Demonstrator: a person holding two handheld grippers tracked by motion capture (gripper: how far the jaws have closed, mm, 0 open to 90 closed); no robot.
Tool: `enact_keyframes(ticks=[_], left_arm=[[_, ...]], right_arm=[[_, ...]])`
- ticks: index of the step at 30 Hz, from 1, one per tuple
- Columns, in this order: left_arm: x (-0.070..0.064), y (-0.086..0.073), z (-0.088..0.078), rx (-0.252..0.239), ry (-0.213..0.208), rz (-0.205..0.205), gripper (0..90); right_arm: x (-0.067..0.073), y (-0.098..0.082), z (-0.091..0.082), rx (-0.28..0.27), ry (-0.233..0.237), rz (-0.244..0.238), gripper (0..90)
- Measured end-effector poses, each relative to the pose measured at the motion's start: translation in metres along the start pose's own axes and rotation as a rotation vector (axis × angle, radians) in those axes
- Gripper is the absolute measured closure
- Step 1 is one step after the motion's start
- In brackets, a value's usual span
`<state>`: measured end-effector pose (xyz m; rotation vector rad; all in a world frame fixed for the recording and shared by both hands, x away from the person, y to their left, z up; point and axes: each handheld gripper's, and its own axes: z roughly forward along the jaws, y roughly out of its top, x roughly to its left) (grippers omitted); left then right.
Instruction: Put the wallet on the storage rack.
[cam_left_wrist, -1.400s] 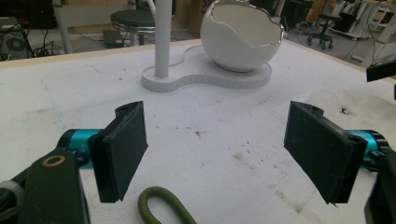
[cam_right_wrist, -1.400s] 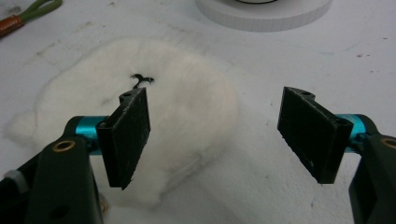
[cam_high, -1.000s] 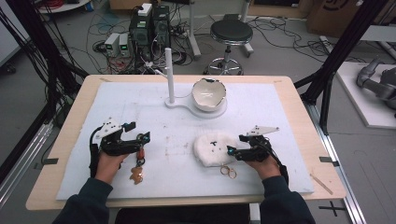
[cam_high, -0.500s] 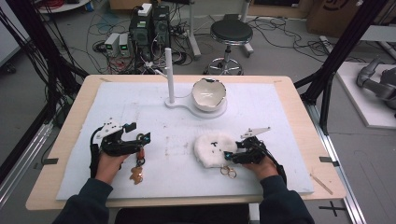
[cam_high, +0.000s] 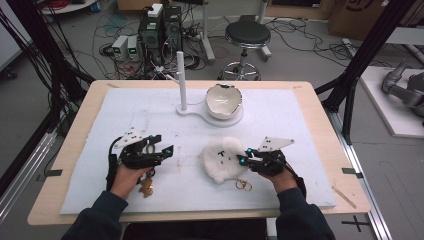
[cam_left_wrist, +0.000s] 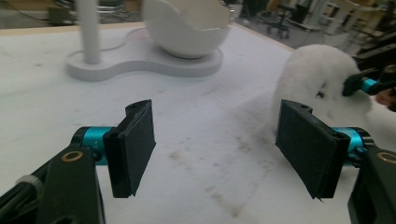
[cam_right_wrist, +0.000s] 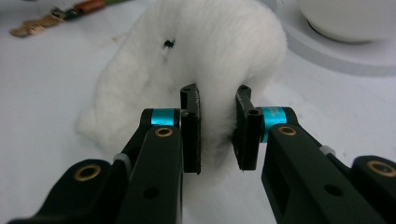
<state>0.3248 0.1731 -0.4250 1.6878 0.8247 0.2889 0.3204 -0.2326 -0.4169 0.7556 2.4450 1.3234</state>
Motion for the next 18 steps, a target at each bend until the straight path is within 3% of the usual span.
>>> enact_keyframes(ticks=[5, 7, 14, 16, 17, 18], left_arm=[[-0.020, 0.000, 0.019, 0.031, -0.070, 0.033, 28.2], [-0.027, -0.001, 0.026, 0.045, -0.112, 0.041, 28.2], [-0.035, -0.003, 0.037, 0.087, -0.176, 0.047, 29.0], [-0.037, -0.003, 0.037, 0.092, -0.201, 0.062, 37.2], [-0.038, -0.003, 0.037, 0.090, -0.215, 0.066, 48.6], [-0.039, -0.003, 0.037, 0.092, -0.223, 0.074, 48.6]], right_arm=[[0.006, 0.004, 0.001, -0.038, 0.016, -0.026, 76.8], [0.008, 0.007, -0.002, -0.083, 0.041, -0.025, 77.0], [0.015, 0.013, -0.001, -0.138, 0.085, -0.060, 77.2], [0.018, 0.014, 0.001, -0.136, 0.089, -0.073, 77.2], [0.020, 0.015, 0.003, -0.131, 0.098, -0.080, 77.2], [0.020, 0.015, 0.003, -0.131, 0.098, -0.080, 77.2]])
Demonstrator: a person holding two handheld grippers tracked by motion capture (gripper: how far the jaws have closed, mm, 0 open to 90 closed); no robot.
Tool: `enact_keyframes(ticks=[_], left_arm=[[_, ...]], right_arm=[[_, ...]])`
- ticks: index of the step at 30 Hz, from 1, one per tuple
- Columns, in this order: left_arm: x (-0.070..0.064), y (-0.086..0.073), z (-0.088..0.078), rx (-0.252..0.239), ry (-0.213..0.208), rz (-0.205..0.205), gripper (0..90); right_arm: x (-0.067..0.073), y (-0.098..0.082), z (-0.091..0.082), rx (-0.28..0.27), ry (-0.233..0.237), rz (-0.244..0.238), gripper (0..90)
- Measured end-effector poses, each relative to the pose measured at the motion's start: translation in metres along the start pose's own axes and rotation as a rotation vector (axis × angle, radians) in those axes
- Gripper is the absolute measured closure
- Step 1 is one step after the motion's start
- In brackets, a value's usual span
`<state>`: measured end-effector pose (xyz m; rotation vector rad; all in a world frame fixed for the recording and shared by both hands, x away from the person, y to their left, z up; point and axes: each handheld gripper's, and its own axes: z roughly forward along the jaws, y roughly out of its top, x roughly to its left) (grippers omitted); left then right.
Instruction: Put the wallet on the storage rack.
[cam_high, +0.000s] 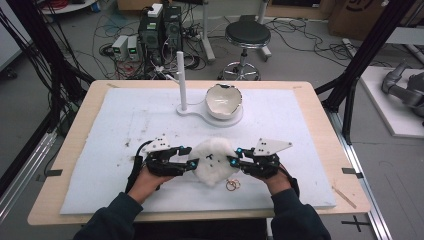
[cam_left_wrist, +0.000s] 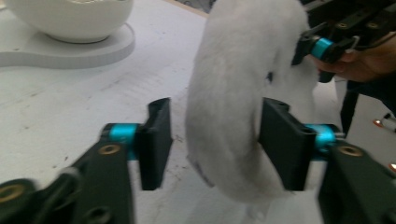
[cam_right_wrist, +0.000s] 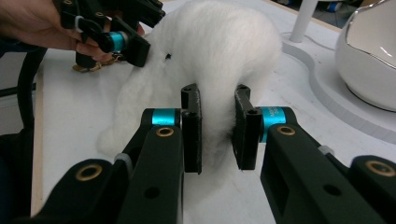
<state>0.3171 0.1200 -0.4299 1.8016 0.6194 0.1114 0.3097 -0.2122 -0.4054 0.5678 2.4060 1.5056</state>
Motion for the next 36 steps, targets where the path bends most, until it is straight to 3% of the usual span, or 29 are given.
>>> enact_keyframes(ticks=[3, 7, 11, 14, 17, 18, 19, 20, 21, 23, 24, 27, 29, 30, 31, 32, 33, 34, 36], left_arm=[[-0.002, -0.001, 0.001, 0.037, 0.008, 0.029, 68.0], [-0.004, 0.001, -0.002, 0.022, 0.011, 0.060, 73.8], [-0.004, 0.003, -0.007, -0.030, 0.015, 0.073, 76.1], [-0.003, 0.004, -0.010, -0.073, -0.021, 0.073, 76.4], [-0.004, 0.004, -0.009, -0.086, -0.052, 0.075, 76.4], [-0.004, 0.004, -0.008, -0.081, -0.053, 0.074, 76.3], [-0.004, 0.004, -0.007, -0.077, -0.041, 0.066, 76.3], [-0.002, 0.003, -0.007, -0.069, -0.011, 0.048, 74.8], [0.000, 0.002, -0.007, -0.062, 0.022, 0.013, 70.0], [0.007, 0.001, -0.008, -0.034, 0.111, -0.045, 45.7], [0.011, 0.000, -0.010, -0.032, 0.142, -0.062, 38.4], [0.019, 0.001, -0.022, -0.067, 0.208, -0.068, 38.0], [0.024, 0.001, -0.030, -0.085, 0.227, -0.071, 37.5], [0.029, 0.001, -0.038, -0.100, 0.261, -0.078, 37.0], [0.029, 0.001, -0.038, -0.100, 0.261, -0.078, 36.3], [0.031, 0.001, -0.042, -0.102, 0.275, -0.080, 36.3], [0.033, 0.001, -0.046, -0.104, 0.301, -0.086, 31.4], [0.035, 0.001, -0.049, -0.105, 0.333, -0.092, 31.4], [0.040, 0.002, -0.056, -0.110, 0.381, -0.105, 23.2]], right_arm=[[0.001, 0.001, 0.003, 0.001, 0.002, -0.003, 77.0], [-0.001, 0.000, 0.004, 0.015, -0.016, 0.016, 74.3], [-0.006, -0.004, 0.006, 0.019, -0.044, 0.117, 49.2], [-0.011, -0.008, 0.012, 0.058, -0.034, 0.181, 37.7], [-0.012, -0.009, 0.016, 0.075, -0.017, 0.206, 36.3], [-0.014, -0.009, 0.018, 0.069, 0.014, 0.216, 49.4], [-0.014, -0.009, 0.018, 0.069, 0.014, 0.216, 49.4], [-0.014, -0.008, 0.017, 0.061, 0.036, 0.213, 62.0], [-0.013, -0.007, 0.015, 0.047, 0.019, 0.194, 67.8], [-0.013, -0.004, 0.010, 0.012, -0.010, 0.175, 74.2], [-0.014, -0.002, 0.007, 0.006, -0.044, 0.168, 75.0], [-0.021, -0.001, -0.003, -0.021, -0.137, 0.176, 76.2], [-0.026, -0.002, -0.011, -0.039, -0.195, 0.188, 76.3], [-0.031, -0.003, -0.018, -0.053, -0.256, 0.199, 76.3], [-0.031, -0.003, -0.018, -0.053, -0.256, 0.199, 76.3], [-0.032, -0.003, -0.021, -0.054, -0.289, 0.200, 76.3], [-0.034, -0.003, -0.027, -0.051, -0.346, 0.196, 76.3], [-0.034, -0.003, -0.027, -0.051, -0.346, 0.196, 76.3], [-0.036, -0.002, -0.032, -0.051, -0.380, 0.191, 76.3]])
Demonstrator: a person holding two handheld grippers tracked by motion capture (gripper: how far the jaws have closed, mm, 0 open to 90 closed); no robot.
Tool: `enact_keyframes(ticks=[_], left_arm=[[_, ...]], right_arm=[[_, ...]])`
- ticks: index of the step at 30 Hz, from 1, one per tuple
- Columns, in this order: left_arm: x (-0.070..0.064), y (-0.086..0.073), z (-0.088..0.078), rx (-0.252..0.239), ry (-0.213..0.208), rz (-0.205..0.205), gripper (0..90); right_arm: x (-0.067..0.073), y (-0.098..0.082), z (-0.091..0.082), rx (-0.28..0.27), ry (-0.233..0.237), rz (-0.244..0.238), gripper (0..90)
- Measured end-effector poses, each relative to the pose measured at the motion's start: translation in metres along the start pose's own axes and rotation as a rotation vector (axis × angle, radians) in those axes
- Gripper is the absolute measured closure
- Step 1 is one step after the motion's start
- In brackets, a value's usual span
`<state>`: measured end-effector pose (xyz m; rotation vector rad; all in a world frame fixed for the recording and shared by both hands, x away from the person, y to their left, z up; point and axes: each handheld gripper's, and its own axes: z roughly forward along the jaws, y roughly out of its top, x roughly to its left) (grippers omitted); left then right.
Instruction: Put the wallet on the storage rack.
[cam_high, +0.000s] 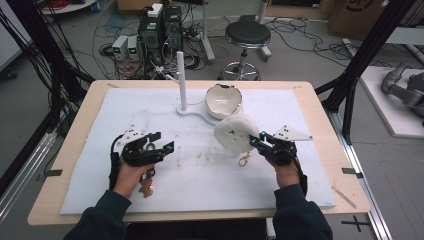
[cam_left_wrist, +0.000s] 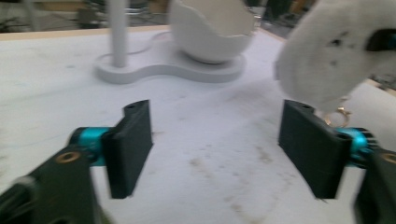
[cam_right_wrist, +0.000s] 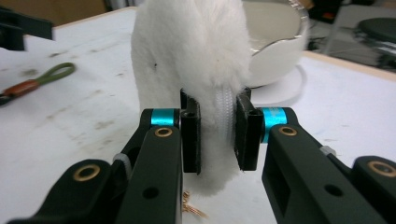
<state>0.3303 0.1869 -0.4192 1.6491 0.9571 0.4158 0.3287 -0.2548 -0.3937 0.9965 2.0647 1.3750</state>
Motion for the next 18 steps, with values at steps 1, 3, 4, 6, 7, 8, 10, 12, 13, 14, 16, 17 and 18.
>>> enact_keyframes(ticks=[1, 3, 4, 6, 7, 8, 10, 12, 13, 14, 16, 17, 18], left_arm=[[0.004, 0.001, -0.003, -0.004, 0.014, 0.003, 21.7], [0.012, 0.002, -0.009, -0.008, 0.025, 0.007, 21.0], [0.016, 0.002, -0.012, -0.011, 0.033, 0.007, 21.0], [0.023, 0.002, -0.016, -0.015, 0.055, 0.002, 20.9], [0.028, 0.002, -0.020, -0.014, 0.071, 0.004, 20.9], [0.031, 0.001, -0.022, -0.018, 0.086, 0.002, 20.9], [0.037, 0.000, -0.025, -0.030, 0.118, 0.019, 20.9], [0.042, -0.001, -0.027, -0.027, 0.141, 0.041, 20.9], [0.044, -0.002, -0.028, -0.026, 0.150, 0.044, 20.9], [0.046, -0.003, -0.029, -0.026, 0.155, 0.044, 20.9], [0.049, -0.003, -0.030, -0.031, 0.153, 0.038, 20.9], [0.049, -0.004, -0.029, -0.035, 0.150, 0.029, 20.9], [0.050, -0.004, -0.030, -0.037, 0.146, 0.022, 20.9]], right_arm=[[-0.002, 0.001, -0.001, -0.004, -0.009, -0.005, 76.3], [-0.005, 0.002, -0.004, -0.004, -0.026, -0.004, 76.3], [-0.005, 0.002, -0.004, -0.004, -0.026, -0.004, 76.3], [-0.008, 0.004, -0.005, -0.006, -0.023, -0.013, 76.2], [-0.009, 0.007, -0.005, -0.008, -0.014, -0.015, 76.2], [-0.009, 0.007, -0.005, -0.008, -0.014, -0.015, 76.2], [-0.010, 0.011, -0.004, -0.001, 0.000, -0.024, 76.2], [-0.011, 0.020, -0.002, 0.007, 0.003, -0.052, 76.2], [-0.011, 0.025, -0.002, 0.009, 0.004, -0.067, 76.2], [-0.011, 0.032, -0.002, 0.011, 0.007, -0.089, 76.2], [-0.011, 0.046, -0.001, 0.012, 0.015, -0.118, 76.2], [-0.012, 0.053, 0.000, 0.010, 0.014, -0.133, 76.2], [-0.013, 0.060, 0.002, 0.009, 0.015, -0.148, 76.2]])
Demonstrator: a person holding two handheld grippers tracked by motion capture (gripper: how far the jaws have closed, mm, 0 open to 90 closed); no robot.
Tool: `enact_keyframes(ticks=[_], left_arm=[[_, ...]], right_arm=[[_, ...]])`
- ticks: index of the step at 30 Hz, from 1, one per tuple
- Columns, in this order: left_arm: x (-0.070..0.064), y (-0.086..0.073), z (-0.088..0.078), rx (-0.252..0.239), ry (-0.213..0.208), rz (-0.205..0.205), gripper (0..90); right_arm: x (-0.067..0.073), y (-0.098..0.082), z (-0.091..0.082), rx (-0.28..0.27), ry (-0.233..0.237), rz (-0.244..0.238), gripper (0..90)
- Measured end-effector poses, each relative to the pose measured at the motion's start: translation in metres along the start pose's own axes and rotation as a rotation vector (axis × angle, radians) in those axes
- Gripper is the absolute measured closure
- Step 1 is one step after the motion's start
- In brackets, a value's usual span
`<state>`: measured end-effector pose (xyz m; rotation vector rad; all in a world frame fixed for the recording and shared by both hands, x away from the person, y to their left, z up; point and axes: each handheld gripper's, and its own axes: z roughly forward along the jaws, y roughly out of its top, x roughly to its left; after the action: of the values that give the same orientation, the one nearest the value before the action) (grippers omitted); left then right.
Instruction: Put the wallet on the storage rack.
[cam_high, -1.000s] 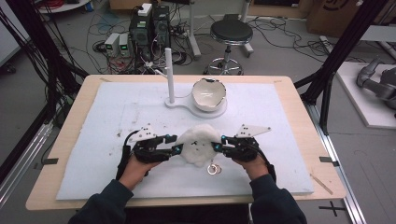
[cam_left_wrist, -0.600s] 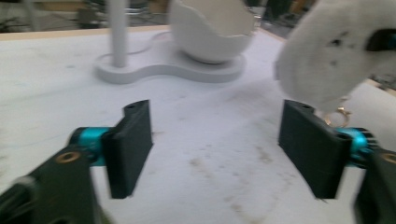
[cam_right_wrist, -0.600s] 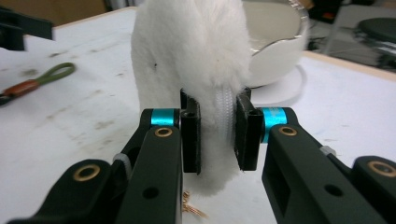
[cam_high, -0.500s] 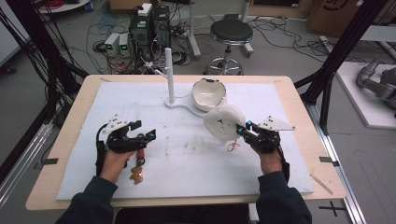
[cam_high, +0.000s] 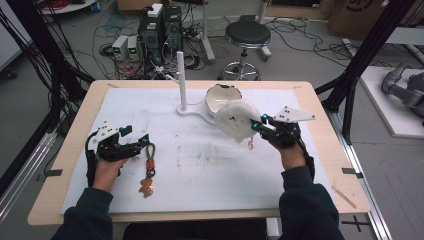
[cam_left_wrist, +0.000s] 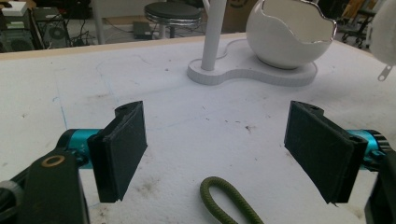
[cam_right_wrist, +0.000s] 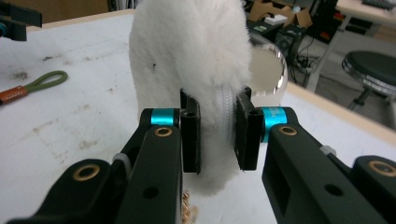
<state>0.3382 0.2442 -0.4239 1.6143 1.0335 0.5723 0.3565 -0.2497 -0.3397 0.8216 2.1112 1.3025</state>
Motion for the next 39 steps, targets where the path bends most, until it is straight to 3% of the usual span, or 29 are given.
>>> enact_keyframes(ticks=[4, 9, 15, 16, 19, 26, 31, 39], left_arm=[[0.002, -0.001, 0.000, 0.001, 0.003, -0.023, 20.5], [0.003, -0.001, 0.002, 0.007, -0.003, -0.032, 20.5], [0.004, -0.002, 0.003, 0.006, -0.007, -0.050, 20.5], [0.004, -0.002, 0.004, 0.008, -0.008, -0.049, 20.5], [0.003, -0.002, 0.004, 0.014, -0.014, -0.046, 20.5], [0.003, -0.002, 0.005, 0.019, -0.014, -0.053, 20.5], [0.003, -0.003, 0.006, 0.023, -0.014, -0.057, 20.5], [0.004, -0.003, 0.006, 0.028, -0.020, -0.065, 20.5]], right_arm=[[-0.010, 0.028, 0.011, -0.002, 0.006, -0.052, 76.1], [-0.017, 0.051, 0.023, -0.002, 0.008, -0.110, 76.2], [-0.029, 0.086, 0.051, 0.020, 0.010, -0.189, 76.1], [-0.029, 0.086, 0.051, 0.020, 0.010, -0.189, 76.1], [-0.034, 0.095, 0.065, 0.027, 0.002, -0.249, 76.1], [-0.044, 0.104, 0.100, 0.122, -0.029, -0.371, 76.0], [-0.046, 0.104, 0.109, 0.129, -0.052, -0.421, 76.0], [-0.041, 0.088, 0.119, 0.260, -0.077, -0.595, 76.0]])
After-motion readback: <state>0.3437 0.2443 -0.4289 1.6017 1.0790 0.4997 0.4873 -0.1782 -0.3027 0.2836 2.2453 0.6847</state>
